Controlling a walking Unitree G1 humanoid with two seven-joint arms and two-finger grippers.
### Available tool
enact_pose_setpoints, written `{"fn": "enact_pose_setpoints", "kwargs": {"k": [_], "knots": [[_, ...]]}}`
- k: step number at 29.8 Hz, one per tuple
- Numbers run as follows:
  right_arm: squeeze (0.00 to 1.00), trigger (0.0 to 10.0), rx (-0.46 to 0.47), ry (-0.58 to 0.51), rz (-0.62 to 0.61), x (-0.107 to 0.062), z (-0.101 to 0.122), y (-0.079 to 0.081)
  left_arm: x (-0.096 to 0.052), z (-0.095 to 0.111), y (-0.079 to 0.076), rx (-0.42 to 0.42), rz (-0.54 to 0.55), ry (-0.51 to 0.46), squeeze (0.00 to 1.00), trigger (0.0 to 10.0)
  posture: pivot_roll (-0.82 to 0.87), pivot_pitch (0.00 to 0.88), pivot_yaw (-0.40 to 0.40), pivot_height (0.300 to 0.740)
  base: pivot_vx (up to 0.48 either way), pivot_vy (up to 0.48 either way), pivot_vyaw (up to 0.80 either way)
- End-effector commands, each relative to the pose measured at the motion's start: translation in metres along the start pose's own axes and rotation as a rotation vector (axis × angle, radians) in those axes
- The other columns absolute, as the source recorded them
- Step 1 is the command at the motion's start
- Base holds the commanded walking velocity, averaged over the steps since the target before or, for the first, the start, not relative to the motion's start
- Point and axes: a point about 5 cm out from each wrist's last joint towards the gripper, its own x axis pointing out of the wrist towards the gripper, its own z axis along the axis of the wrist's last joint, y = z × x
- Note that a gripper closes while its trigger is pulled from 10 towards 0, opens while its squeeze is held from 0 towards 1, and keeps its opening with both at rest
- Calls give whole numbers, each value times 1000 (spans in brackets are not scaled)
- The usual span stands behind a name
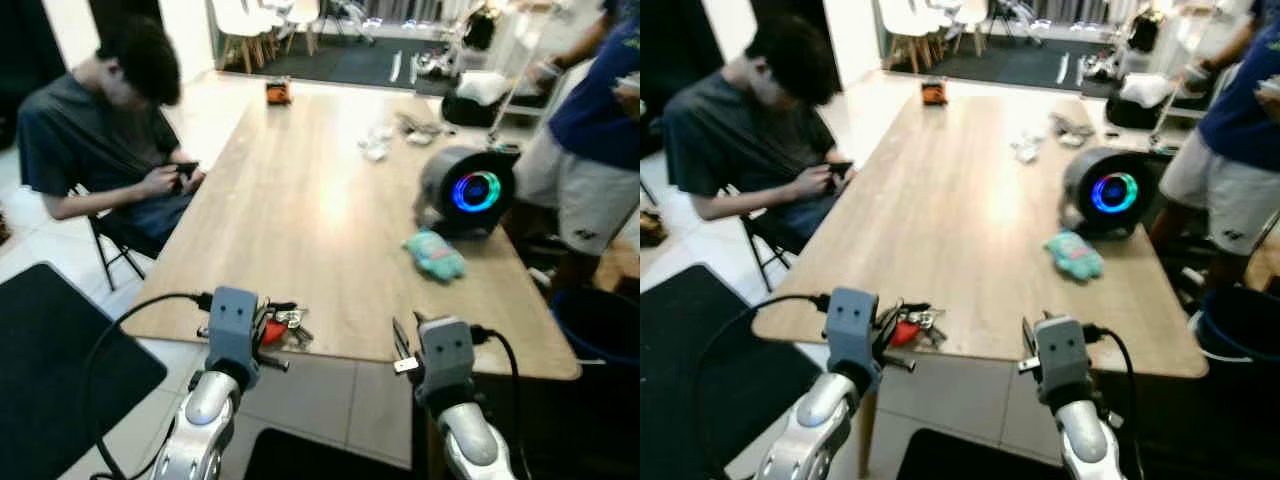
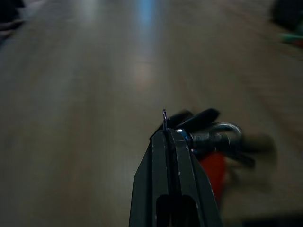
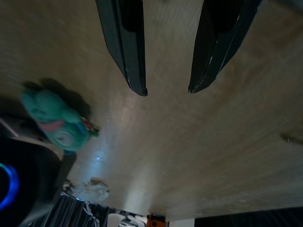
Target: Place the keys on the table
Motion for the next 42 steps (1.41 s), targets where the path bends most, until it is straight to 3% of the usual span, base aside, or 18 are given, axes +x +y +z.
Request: {"fn": "enact_pose_setpoints", "kwargs": {"k": [1, 10, 14, 18, 19, 24, 33, 42], "knots": [[0, 10000, 1, 21, -11, -4, -5, -3, -3, 1, -2, -22, -12, -9, 0, 10000, -22, 150, 60, 740, 0, 0, 0], [0, 10000, 4, 20, -12, -3, -5, -3, 3, 33, -11, -105, -58, -121, 0, 10000, -20, 152, 60, 740, 0, 0, 0], [0, 10000, 5, 20, -11, -3, -5, -2, 8, 56, -28, -81, -125, -188, 0, 10000, -20, 152, 61, 740, 0, 0, 0], [0, 10000, 6, 20, -11, -3, -5, -1, 9, 64, -35, -77, -153, -213, 0, 10000, -21, 152, 63, 740, 0, 0, 0], [0, 10000, 7, 20, -12, -3, -5, -1, 9, 73, -45, -72, -206, -241, 0, 10000, -22, 153, 64, 740, 0, 0, 0], [0, 10000, 8, 21, -13, -3, -5, -1, 10, 83, -61, -52, -271, -265, 0, 10000, -21, 154, 65, 740, 0, 0, 0], [0, 10000, 10, 18, -10, -2, -5, 1, 15, 75, -89, 1, -322, -230, 0, 10000, -24, 156, 65, 740, 0, 0, 0], [0, 10000, 11, 17, -10, -1, -4, 2, 18, 46, -123, 101, -369, -138, 0, 10000, -32, 160, 67, 740, 0, 0, 0]]}}
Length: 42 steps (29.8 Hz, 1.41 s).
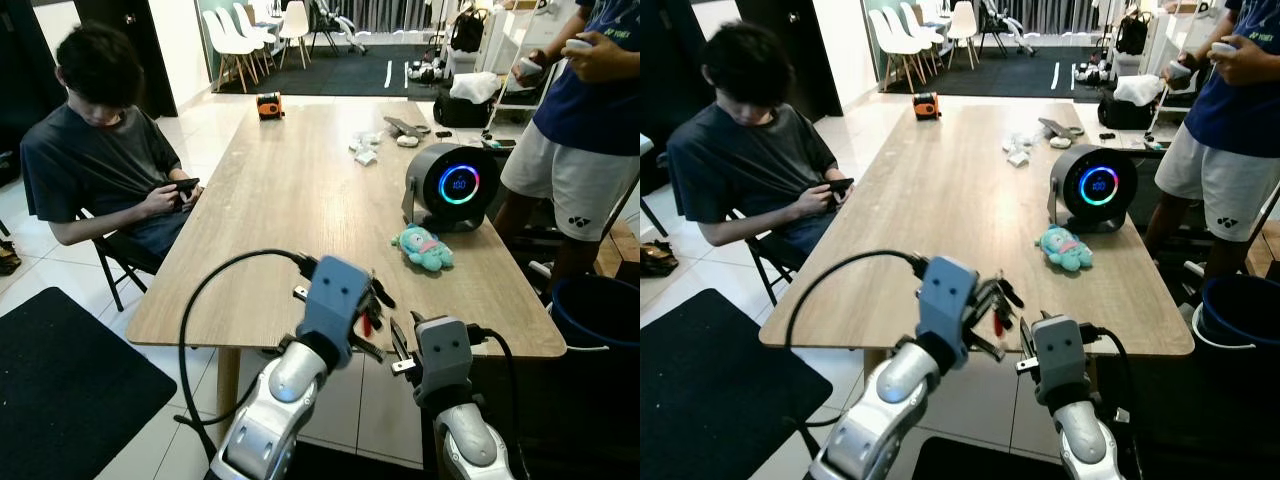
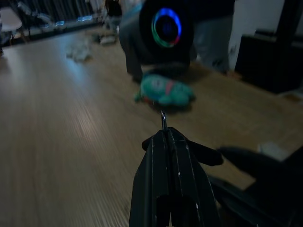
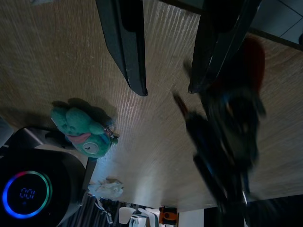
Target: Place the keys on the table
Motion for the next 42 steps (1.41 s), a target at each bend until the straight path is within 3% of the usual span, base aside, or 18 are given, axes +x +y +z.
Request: {"fn": "enact_pose_setpoints", "kwargs": {"k": [1, 5, 8, 12, 15, 16, 18, 20, 25, 30, 35, 36, 38, 39, 42], "knots": [[0, 10000, 7, 17, -1, -2, -4, 1, 4, 0, -8, 12, -9, 1, 0, 10000, -32, 160, 67, 740, 0, 0, 0], [0, 10000, 7, 18, -1, -2, -4, 2, 7, -3, -12, 20, -12, 15, 0, 10000, -32, 161, 68, 740, 0, 0, 0], [0, 10000, 8, 20, 0, -2, -5, 3, 17, -8, -13, 44, 13, 73, 0, 10000, -32, 163, 73, 740, 0, 0, 0], [0, 10000, 11, 21, -2, -3, -5, 4, 26, -13, -1, 34, 71, 129, 0, 10000, -32, 164, 77, 740, 0, 0, 0], [0, 10000, 12, 22, -6, -3, -5, 4, 30, -18, 22, 15, 146, 166, 0, 10000, -29, 167, 76, 740, 0, 0, 0], [0, 10000, 12, 22, -6, -3, -5, 4, 30, -18, 22, 15, 146, 166, 0, 10000, -29, 167, 76, 740, 0, 0, 0], [0, 10000, 13, 23, -5, -3, -6, 4, 30, -26, 55, 3, 226, 209, 0, 10000, -27, 169, 73, 740, 0, 0, 0], [0, 10000, 13, 22, -3, -3, -6, 5, 29, -31, 76, -11, 268, 230, 0, 10000, -26, 168, 72, 740, 0, 0, 0], [0, 10000, 13, 20, -1, -2, -5, 5, 22, -34, 96, -39, 287, 237, 0, 10000, -27, 168, 72, 740, 0, 0, 0], [0, 10000, 13, 17, -1, -2, -5, 4, 14, -33, 97, -54, 244, 215, 0, 10000, -25, 165, 68, 740, 0, 0, 0], [0, 10000, 10, 11, -1, 1, -4, 3, 13, -33, 87, -63, 198, 201, 0, 10000, -24, 161, 65, 740, 0, 0, 0], [0, 10000, 9, 9, -1, 2, -3, 2, 14, -34, 85, -61, 189, 200, 51, 10000, -24, 159, 63, 740, 0, 0, 0], [0, 10000, 9, 9, -1, 2, -3, 2, 14, -35, 85, -61, 187, 199, 51, 10000, -24, 159, 63, 740, 0, 0, 0], [0, 10000, 8, 8, -2, 3, -3, 2, 13, -34, 84, -64, 186, 194, 1000, 10000, -25, 156, 61, 740, 0, 0, 0], [0, 10000, 4, 6, -2, 3, -3, 1, 10, -30, 84, -91, 186, 162, 1000, 10000, -26, 154, 60, 740, 0, 0, 0]]}}
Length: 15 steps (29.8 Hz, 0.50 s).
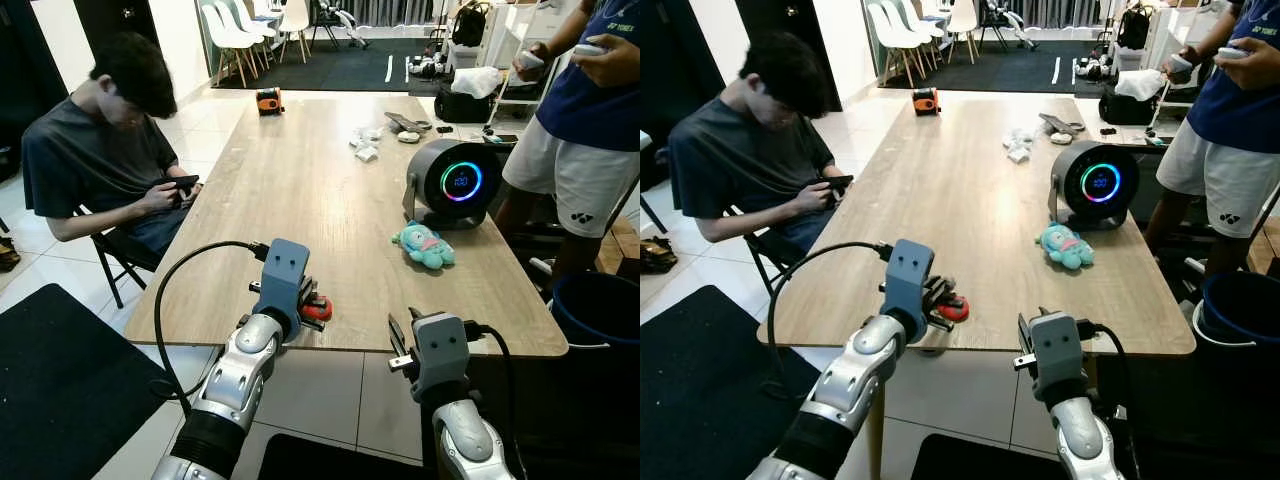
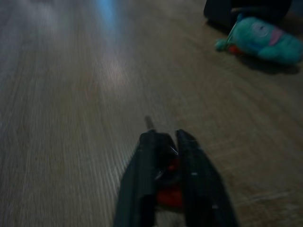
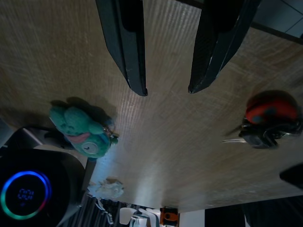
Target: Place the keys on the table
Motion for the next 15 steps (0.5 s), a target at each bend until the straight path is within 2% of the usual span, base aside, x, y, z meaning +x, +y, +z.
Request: {"fn": "enact_pose_setpoints", "kwargs": {"k": [1, 2, 6, 9, 12, 14, 15], "knots": [[0, 10000, 5, 10, 3, -1, -3, 0, -4, 1, -1, -38, -10, -18, 63, 10000, -25, 154, 60, 740, 0, 0, 0], [0, 10000, 4, 11, 3, -1, -4, -1, -5, 3, -1, -55, -12, -32, 0, 10000, -25, 154, 60, 740, 0, 0, 0], [0, 10000, 4, 11, 3, -1, -4, -1, -10, 10, 3, -93, -8, -72, 0, 10000, -25, 153, 61, 740, 0, 0, 0], [0, 10000, 5, 11, 3, -2, -4, 0, -20, 17, 14, -112, 20, -119, 0, 10000, -23, 153, 64, 740, 0, 0, 0], [0, 10000, 5, 12, 2, -3, -4, 0, -32, 17, 24, -96, 63, -136, 0, 10000, -18, 155, 66, 740, 0, 0, 0], [0, 10000, 5, 13, 2, -3, -5, 0, -34, 16, 26, -89, 71, -136, 0, 10000, -18, 155, 66, 740, 0, 0, 0], [0, 10000, 6, 14, 2, -3, -5, 0, -39, 12, 29, -61, 81, -132, 0, 10000, -13, 157, 65, 740, 0, 0, 0]]}}
